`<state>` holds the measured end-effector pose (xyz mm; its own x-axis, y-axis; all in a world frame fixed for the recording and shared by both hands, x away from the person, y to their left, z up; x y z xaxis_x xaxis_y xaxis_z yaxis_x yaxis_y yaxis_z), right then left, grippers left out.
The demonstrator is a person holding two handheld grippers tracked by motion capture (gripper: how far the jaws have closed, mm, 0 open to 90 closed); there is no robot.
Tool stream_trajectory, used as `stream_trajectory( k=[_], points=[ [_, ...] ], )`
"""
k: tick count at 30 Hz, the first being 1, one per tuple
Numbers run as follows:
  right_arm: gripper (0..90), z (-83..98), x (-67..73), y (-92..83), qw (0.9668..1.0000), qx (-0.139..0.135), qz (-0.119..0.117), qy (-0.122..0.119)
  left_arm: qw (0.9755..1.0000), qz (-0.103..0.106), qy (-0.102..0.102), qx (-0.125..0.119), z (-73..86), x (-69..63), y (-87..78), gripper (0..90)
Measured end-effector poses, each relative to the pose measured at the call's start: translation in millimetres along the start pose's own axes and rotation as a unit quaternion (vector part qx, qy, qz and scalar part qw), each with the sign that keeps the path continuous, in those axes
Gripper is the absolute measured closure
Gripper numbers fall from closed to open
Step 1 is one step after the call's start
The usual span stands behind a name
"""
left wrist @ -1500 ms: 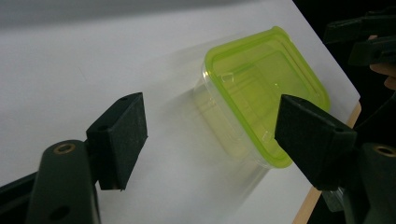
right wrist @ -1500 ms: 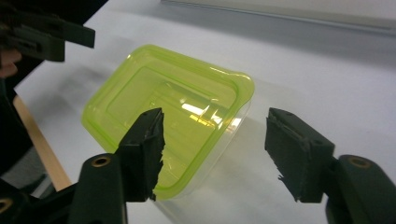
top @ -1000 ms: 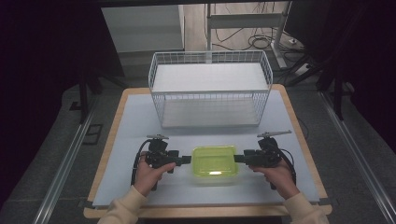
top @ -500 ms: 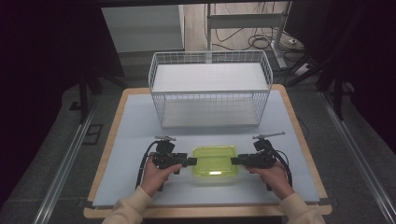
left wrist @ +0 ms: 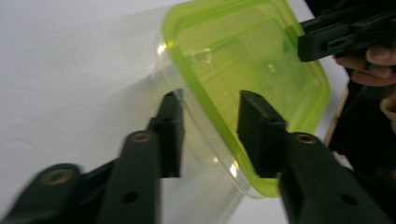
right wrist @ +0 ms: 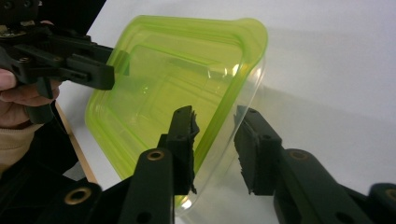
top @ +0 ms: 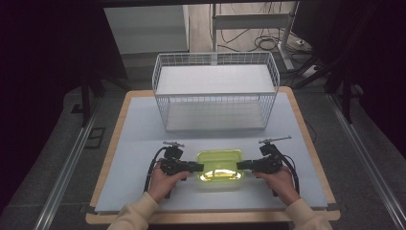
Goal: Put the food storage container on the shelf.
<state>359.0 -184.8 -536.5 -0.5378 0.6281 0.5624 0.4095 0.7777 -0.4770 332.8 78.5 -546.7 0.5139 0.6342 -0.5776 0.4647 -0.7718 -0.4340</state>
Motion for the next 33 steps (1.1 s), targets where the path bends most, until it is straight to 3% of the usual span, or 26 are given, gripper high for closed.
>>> stream_trajectory(
  k=[8,12,25,33],
  points=[
    [75.8,-2.1,2.3,-5.7,0.9996,-0.014,-0.009,0.021,0.9999,0.005,0.004,-0.014,-1.6,-3.9,-6.3,72.9],
    [81.0,-6.7,5.1,-13.2,0.9985,-0.039,-0.021,0.033,0.9996,0.005,0.010,-0.025,-2.1,-6.9,-9.3,76.7],
    [81.1,-8.8,17.3,-18.3,0.9985,-0.050,-0.023,0.003,0.9987,0.013,0.006,-0.050,-6.9,-9.6,-18.6,79.8],
    [81.0,-10.2,23.6,-19.6,0.9977,-0.060,-0.032,-0.007,0.9976,0.018,0.016,-0.064,-13.3,-14.5,-28.7,80.4]
  ],
)
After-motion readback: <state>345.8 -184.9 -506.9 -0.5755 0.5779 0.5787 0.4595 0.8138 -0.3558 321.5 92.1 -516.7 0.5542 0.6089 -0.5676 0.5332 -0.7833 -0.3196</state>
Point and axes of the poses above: each handheld gripper's, and its own axes: y roughly forward along the jaws, z roughly out of its underside, x roughly to its left, the point moved 5 cm from there along y, roughly forward along the jaws, and after that the axes turned 15 degrees about -x, right-handed, at the moved point
